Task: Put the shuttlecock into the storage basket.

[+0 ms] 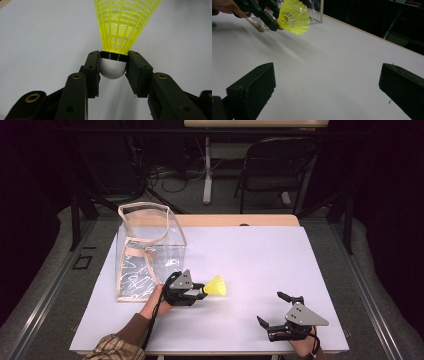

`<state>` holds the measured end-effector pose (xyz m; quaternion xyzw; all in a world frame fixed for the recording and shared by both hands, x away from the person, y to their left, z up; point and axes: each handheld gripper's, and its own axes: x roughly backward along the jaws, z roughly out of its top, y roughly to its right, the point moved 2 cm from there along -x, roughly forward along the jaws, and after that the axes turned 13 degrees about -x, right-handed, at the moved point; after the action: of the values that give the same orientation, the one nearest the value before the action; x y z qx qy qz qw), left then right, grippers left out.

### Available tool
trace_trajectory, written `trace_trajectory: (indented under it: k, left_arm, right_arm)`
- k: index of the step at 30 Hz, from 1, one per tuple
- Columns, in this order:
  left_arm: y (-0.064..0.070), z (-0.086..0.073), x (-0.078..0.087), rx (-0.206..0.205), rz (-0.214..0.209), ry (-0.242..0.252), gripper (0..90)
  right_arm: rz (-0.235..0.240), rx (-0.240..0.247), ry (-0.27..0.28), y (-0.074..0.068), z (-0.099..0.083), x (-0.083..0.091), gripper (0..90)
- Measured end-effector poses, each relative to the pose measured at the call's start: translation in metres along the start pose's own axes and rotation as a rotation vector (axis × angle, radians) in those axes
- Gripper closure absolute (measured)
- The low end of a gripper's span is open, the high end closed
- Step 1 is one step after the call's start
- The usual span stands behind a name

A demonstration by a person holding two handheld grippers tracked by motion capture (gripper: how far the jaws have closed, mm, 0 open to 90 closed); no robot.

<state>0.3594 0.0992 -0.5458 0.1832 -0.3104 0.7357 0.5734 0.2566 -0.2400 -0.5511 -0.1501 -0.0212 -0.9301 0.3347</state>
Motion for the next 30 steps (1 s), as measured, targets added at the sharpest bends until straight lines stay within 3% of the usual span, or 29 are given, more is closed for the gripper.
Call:
trace_trajectory:
  k: [30]
  left_arm:
    - [-0.007, -0.003, 0.016, 0.039, 0.072, -0.009, 63.6]
  right_arm:
    - [0.0, 0.001, -0.001, 0.0, 0.0, 0.0, 0.4]
